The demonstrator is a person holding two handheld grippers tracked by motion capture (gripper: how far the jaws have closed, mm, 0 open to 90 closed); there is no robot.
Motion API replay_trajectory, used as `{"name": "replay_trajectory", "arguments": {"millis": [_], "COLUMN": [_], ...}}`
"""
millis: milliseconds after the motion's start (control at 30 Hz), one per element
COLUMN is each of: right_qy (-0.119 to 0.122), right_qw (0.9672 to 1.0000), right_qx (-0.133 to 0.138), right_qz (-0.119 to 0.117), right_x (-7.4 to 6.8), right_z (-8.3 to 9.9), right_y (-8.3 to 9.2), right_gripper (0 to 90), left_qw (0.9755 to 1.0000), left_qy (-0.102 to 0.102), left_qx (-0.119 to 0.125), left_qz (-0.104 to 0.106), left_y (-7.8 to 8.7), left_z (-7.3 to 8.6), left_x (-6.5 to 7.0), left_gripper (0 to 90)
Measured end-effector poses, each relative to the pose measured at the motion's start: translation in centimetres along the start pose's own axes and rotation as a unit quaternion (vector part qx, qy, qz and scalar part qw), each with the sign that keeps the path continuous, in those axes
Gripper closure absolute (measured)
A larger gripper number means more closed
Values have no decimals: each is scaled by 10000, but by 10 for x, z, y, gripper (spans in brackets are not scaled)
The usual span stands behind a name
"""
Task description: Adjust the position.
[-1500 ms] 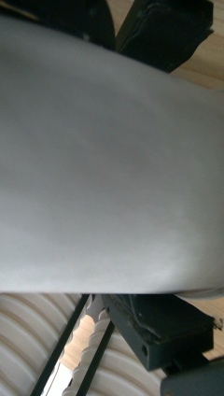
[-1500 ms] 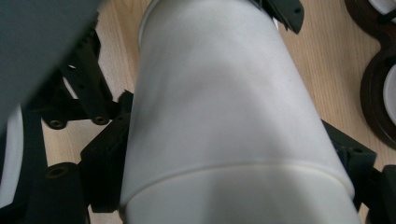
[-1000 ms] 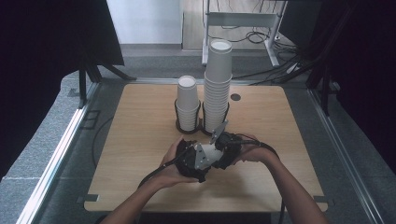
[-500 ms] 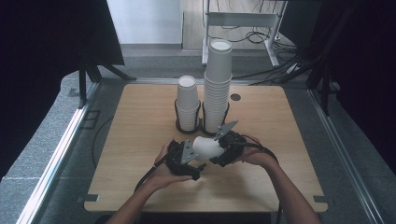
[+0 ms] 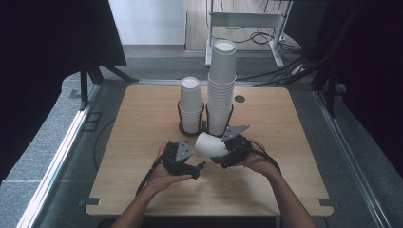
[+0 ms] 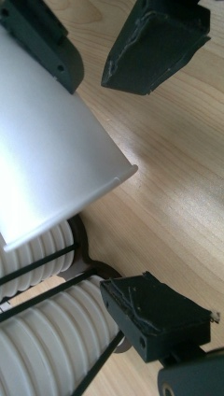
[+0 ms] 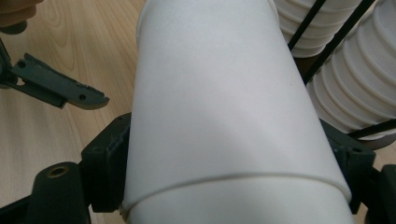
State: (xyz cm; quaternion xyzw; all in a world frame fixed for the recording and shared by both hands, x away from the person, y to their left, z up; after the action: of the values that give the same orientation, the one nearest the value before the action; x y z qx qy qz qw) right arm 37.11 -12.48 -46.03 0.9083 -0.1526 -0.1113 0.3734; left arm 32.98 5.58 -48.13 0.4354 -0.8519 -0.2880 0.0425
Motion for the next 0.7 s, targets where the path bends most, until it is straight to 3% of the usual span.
{"name": "replay_trajectory", "arguments": {"millis": [100,333,700], "right_qy": [-77,-303,-560], "right_qw": [9997,9964,9872], "right_qx": [228,742,1446], "right_qz": [84,278,377], "right_x": [-2,-6,-17], "right_z": [1,7,24], "right_y": [1,1,-1], "right_gripper": [197,197,197], "left_qw": [9999,9997,9995], "left_qy": [152,225,304], "left_qx": [29,42,-14], "left_qz": [11,-26,68], "left_y": [0,2,1], "left_z": [0,0,4], "left_x": [-2,-3,0], "left_gripper": [57,62,65]}}
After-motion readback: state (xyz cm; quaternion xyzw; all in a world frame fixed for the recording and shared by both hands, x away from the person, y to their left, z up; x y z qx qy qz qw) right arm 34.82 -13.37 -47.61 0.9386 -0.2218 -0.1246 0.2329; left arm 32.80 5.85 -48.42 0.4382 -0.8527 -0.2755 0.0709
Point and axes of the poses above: each handheld gripper's, and its own axes: y roughly backward along the jaws, z roughly out of its underside, x roughly to its right, the point moved 4 cm from there along -y, roughly forward along the jaws, and after that the axes turned 9 degrees about -z, right-handed, at the moved point
